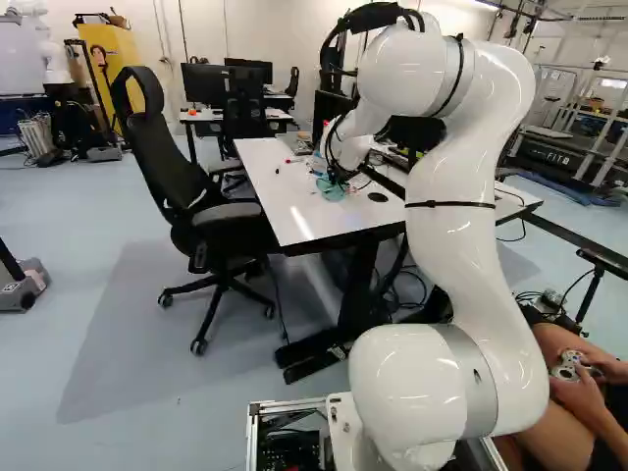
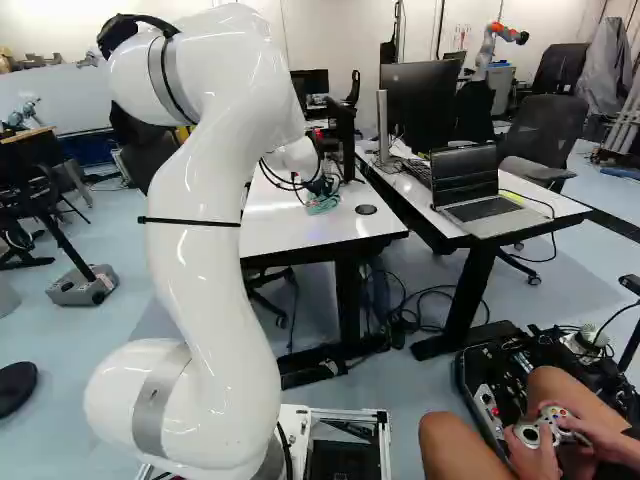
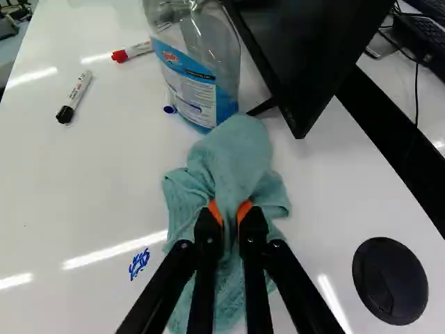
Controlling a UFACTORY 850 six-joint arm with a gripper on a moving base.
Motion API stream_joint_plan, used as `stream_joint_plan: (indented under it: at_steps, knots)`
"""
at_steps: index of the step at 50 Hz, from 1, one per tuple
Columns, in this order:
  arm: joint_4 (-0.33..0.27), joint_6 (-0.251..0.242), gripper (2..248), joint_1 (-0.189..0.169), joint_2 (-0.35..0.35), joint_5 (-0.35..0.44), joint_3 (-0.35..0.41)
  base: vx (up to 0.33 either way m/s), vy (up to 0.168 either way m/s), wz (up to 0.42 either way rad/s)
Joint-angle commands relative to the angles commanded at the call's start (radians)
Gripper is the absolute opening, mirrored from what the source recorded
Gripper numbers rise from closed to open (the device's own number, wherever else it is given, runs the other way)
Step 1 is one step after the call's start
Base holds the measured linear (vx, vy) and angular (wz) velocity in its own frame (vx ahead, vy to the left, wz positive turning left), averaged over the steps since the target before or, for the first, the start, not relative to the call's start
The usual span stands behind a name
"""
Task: Clean the table with the green towel
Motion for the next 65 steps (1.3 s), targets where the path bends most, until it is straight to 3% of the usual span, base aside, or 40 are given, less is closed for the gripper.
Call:
stream_joint_plan:
  at_steps: [37,65]
  knots:
    - [0.000,0.000,41,0.003,-0.003,-0.008,-0.004,0.000,0.000,0.000]
    - [0.000,0.000,41,0.053,-0.055,-0.008,-0.076,0.000,0.000,0.000]
